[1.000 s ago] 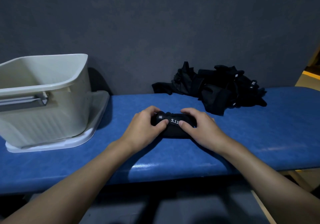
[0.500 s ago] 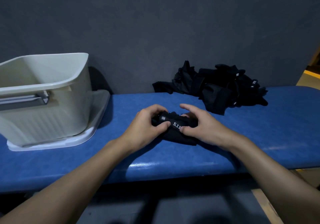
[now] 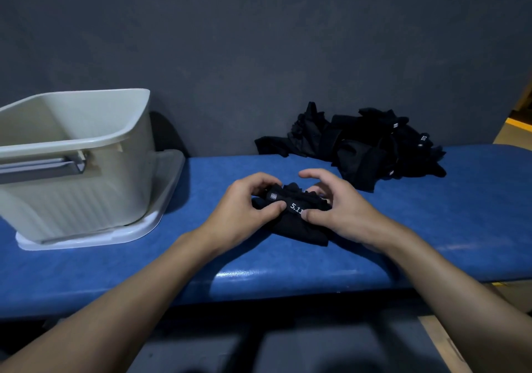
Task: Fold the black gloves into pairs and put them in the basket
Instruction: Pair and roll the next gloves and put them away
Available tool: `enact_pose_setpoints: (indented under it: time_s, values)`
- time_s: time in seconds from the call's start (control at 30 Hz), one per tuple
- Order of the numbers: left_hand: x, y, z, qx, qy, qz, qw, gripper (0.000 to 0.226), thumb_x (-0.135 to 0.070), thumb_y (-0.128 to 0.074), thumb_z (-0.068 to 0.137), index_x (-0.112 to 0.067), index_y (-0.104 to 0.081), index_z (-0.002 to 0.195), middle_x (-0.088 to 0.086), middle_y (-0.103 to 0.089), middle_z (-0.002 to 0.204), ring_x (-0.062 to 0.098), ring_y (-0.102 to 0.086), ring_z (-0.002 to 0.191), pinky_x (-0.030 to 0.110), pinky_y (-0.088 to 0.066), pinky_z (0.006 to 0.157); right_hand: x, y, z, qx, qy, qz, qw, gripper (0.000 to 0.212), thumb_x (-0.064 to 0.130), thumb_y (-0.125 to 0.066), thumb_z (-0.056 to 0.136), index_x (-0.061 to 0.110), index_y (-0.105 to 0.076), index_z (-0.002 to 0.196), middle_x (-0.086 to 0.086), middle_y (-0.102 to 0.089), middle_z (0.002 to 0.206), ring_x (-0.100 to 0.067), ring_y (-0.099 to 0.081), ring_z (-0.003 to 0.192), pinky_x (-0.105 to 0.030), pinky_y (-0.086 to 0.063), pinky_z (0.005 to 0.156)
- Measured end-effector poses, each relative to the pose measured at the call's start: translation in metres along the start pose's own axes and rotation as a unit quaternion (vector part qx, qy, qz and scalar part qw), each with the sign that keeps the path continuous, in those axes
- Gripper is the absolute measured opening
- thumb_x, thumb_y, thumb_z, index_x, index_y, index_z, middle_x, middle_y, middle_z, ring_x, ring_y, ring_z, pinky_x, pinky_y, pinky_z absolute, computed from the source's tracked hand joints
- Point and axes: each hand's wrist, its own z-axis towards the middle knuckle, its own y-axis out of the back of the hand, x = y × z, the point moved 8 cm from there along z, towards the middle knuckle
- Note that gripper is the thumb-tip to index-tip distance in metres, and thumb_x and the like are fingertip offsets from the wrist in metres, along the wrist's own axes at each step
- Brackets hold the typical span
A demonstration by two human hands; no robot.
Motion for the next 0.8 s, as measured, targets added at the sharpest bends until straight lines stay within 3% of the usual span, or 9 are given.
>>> enact_pose_setpoints:
  time_s: [0.27,0.37,0.43,0.5,0.6,0.67,0.8]
  values:
    - [0.001,0.014,-0.001,-0.064,0.015,0.022,0.998,0.044,-0.024,-0.078,0.084,-0.03,-0.055,0.12,-0.015,-0.059,0.122,0.001,-0.054,0.117,0.013,-0.04,0.096,0.01,0.009,-0.002,-0.095,0.033,0.061,0.993,0.058,-0.005,-0.069,0.082,0.024,-0.05,0.129,-0.012,-0.061,0.105,-0.01,-0.062,0.083,-0.024,-0.054,0.076]
    - [-0.003,0.025,-0.003,-0.119,0.02,0.038,0.992,0.048,-0.03,-0.077,0.084,-0.031,-0.051,0.125,-0.012,-0.053,0.127,0.003,-0.051,0.119,0.007,-0.036,0.095,0.013,0.015,-0.003,-0.151,0.049,0.109,0.981,0.057,-0.007,-0.069,0.082,0.026,-0.051,0.126,-0.014,-0.061,0.109,-0.013,-0.065,0.087,-0.032,-0.057,0.082]
    - [-0.004,0.026,-0.005,-0.12,0.047,-0.02,0.992,0.051,-0.033,-0.077,0.084,-0.041,-0.046,0.123,-0.011,-0.054,0.127,0.006,-0.058,0.112,0.019,-0.046,0.093,0.014,0.016,-0.004,-0.175,0.056,0.134,0.974,0.057,-0.005,-0.071,0.081,0.03,-0.053,0.123,-0.015,-0.061,0.113,-0.017,-0.067,0.093,-0.038,-0.057,0.089]
    - [-0.008,0.023,-0.007,-0.119,0.066,-0.098,0.986,0.049,-0.028,-0.078,0.084,-0.045,-0.046,0.117,-0.007,-0.061,0.118,0.01,-0.066,0.094,0.032,-0.057,0.088,0.015,0.014,-0.005,-0.185,0.06,0.152,0.969,0.057,0.001,-0.074,0.079,0.037,-0.055,0.119,-0.016,-0.06,0.117,-0.026,-0.066,0.103,-0.045,-0.054,0.096]
    - [-0.018,0.022,-0.009,-0.137,0.067,-0.189,0.97,0.05,-0.01,-0.074,0.088,-0.03,-0.046,0.124,-0.001,-0.068,0.101,0.01,-0.063,0.071,0.021,-0.057,0.074,0.02,0.005,-0.006,-0.172,0.069,0.164,0.969,0.057,0.012,-0.076,0.073,0.043,-0.056,0.117,-0.014,-0.06,0.116,-0.026,-0.066,0.105,-0.046,-0.052,0.098]
    - [-0.022,0.024,-0.01,-0.156,0.065,-0.249,0.954,0.053,-0.004,-0.071,0.089,-0.022,-0.044,0.13,0.003,-0.072,0.096,0.011,-0.067,0.073,0.022,-0.056,0.069,0.022,-0.004,-0.006,-0.151,0.075,0.174,0.97,0.059,0.004,-0.075,0.077,0.038,-0.054,0.12,-0.012,-0.059,0.114,-0.02,-0.066,0.101,-0.042,-0.055,0.094]
    - [-0.027,0.031,-0.01,-0.172,0.057,-0.304,0.935,0.06,0.003,-0.07,0.088,-0.023,-0.04,0.133,0.014,-0.074,0.103,0.017,-0.073,0.084,0.025,-0.056,0.069,0.031,-0.016,-0.008,-0.118,0.088,0.182,0.972,0.065,-0.012,-0.068,0.081,0.031,-0.048,0.126,-0.006,-0.055,0.108,-0.012,-0.066,0.09,-0.033,-0.057,0.079]
